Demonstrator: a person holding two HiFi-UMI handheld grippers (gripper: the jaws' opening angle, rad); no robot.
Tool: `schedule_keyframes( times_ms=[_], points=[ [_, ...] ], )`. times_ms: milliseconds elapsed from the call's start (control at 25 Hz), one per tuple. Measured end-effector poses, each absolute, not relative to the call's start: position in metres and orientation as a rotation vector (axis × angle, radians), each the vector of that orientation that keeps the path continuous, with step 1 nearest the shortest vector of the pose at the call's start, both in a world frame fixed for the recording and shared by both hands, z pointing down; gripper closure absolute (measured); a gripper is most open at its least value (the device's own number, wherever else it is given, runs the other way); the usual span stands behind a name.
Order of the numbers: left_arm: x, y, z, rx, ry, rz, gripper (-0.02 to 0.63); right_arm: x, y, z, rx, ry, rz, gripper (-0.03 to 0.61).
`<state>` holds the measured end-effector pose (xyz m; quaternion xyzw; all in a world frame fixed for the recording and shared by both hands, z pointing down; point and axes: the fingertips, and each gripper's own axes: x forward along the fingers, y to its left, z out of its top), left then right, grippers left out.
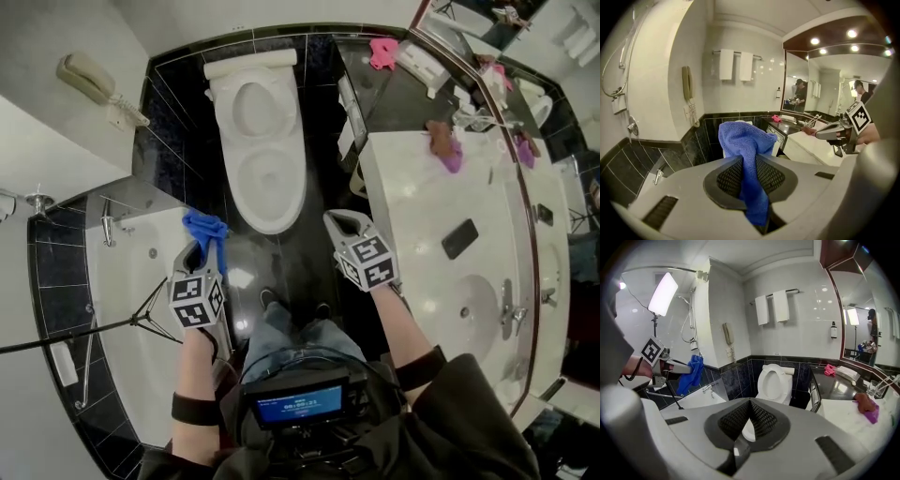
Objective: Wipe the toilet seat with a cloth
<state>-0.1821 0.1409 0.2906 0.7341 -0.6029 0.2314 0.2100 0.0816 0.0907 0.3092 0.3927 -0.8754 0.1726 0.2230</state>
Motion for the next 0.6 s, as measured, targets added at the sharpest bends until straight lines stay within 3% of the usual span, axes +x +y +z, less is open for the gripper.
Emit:
schedule_keyframes(
  times_ms=[600],
  points=[
    [-0.172,0.175,0.272,2.048,-1.714,0.602,0.549,0.108,0.131,0.304,1.088,-2.416,0.477,0.561]
  ],
)
